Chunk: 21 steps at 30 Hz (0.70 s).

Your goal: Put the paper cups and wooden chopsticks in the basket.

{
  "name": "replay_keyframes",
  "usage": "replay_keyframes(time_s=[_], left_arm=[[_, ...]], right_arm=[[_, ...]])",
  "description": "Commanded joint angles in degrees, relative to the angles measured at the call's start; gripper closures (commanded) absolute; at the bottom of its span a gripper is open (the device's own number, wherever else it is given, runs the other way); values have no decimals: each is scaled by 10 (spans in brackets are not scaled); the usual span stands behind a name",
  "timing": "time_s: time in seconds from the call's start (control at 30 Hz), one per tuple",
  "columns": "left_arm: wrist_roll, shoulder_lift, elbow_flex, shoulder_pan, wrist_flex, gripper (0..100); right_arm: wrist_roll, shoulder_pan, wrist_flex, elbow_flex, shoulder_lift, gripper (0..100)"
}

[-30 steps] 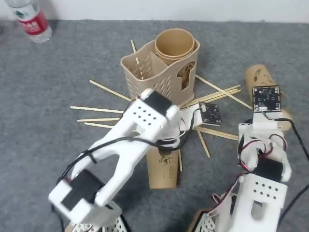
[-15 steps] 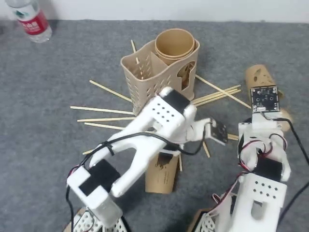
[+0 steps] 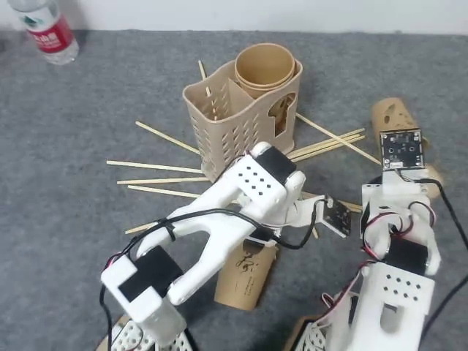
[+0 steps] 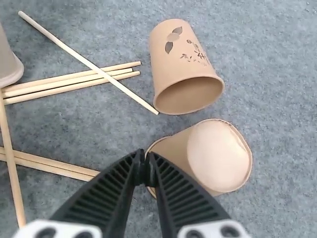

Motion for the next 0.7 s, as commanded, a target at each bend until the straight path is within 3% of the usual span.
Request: replay_keyframes(time_s=[0.0, 0.13, 0.4, 0.67], left_arm=[[-8, 4, 12, 5, 24, 989], [21, 4, -55, -11, 22, 990], [137, 4, -302, -88, 22, 991], [193, -18, -417, -72, 23, 991]], right_arm=[[6, 10, -11, -5, -2, 991], [3, 32, -22, -6, -2, 991], [2, 60, -38, -6, -2, 991], [2, 61, -39, -6, -2, 991]])
